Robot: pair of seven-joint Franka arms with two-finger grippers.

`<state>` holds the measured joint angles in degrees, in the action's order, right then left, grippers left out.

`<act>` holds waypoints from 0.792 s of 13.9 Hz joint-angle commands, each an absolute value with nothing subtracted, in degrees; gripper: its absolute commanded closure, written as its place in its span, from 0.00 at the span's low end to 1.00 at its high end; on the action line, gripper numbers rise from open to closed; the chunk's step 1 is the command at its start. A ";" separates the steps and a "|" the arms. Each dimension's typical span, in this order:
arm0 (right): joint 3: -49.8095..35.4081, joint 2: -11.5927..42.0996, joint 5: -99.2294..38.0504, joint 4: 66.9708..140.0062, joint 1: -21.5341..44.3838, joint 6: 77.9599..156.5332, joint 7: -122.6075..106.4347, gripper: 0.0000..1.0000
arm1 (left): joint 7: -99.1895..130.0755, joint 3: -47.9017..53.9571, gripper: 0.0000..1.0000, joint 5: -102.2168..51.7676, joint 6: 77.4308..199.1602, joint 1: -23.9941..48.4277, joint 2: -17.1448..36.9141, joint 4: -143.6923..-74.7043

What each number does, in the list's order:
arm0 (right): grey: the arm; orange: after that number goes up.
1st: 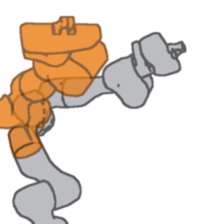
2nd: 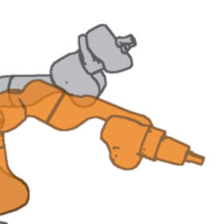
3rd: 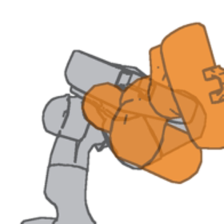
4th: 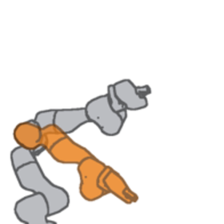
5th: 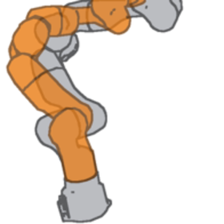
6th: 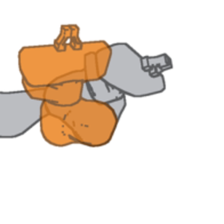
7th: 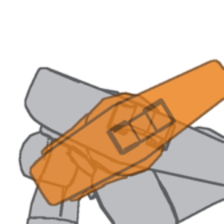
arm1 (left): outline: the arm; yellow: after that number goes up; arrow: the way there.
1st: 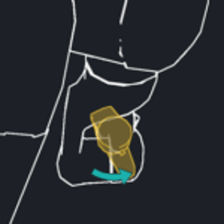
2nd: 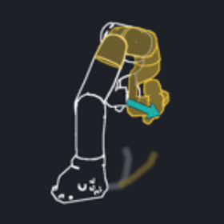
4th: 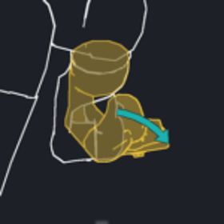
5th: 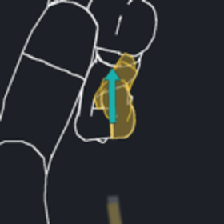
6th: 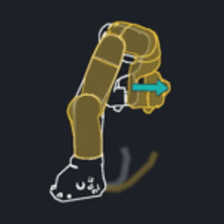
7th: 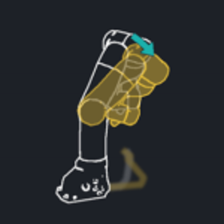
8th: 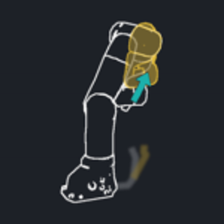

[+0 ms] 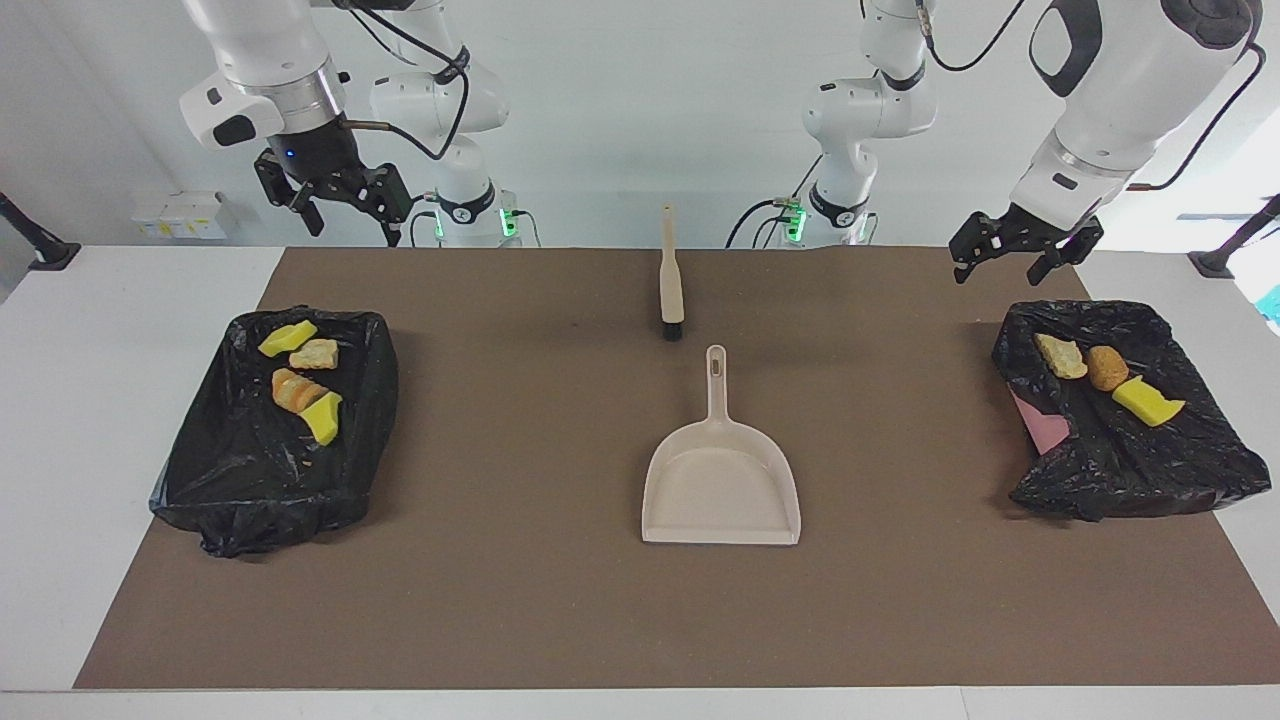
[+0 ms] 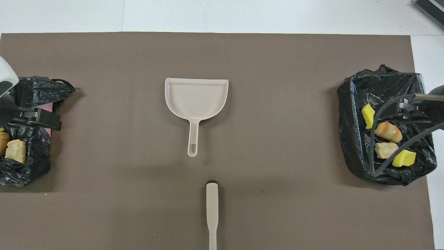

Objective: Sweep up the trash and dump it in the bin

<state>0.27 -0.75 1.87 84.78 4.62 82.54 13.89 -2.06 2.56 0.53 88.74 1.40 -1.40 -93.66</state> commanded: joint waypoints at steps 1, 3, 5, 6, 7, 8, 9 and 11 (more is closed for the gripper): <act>-0.09 -0.62 2.29 84.20 4.04 82.00 12.30 0.00 | -2.46 0.97 0.00 1.50 88.68 3.25 -1.76 -93.16; -0.09 -0.70 2.29 84.20 4.04 82.00 12.31 0.00 | -2.37 0.62 0.00 1.49 88.50 2.64 -1.76 -93.25; 0.00 -0.62 2.29 84.20 4.04 82.00 12.30 0.00 | -2.37 0.61 0.00 1.49 88.51 2.11 -1.76 -93.25; -0.09 -0.62 2.29 84.20 4.04 82.00 12.30 0.00 | -2.37 0.62 0.00 1.58 88.51 2.11 -1.76 -93.16; -0.09 -0.62 2.29 84.20 4.04 82.00 12.30 0.00 | -2.37 0.62 0.00 1.50 88.51 2.11 -1.76 -93.25; -0.09 -0.62 2.29 84.20 4.04 82.00 12.30 0.00 | -2.63 0.62 0.00 1.49 88.68 2.02 -1.76 -93.25; -0.09 -0.62 2.29 84.20 4.04 82.00 12.30 0.00 | -2.03 0.70 0.00 1.15 89.55 2.46 -1.58 -92.99; 0.00 -0.70 2.29 84.20 4.04 82.00 12.30 0.00 | -2.55 1.05 0.00 0.88 89.31 2.38 -1.41 -92.47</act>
<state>0.27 -0.75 1.87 84.78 4.62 82.54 13.89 -2.06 1.07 0.60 89.48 1.98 -1.40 -93.44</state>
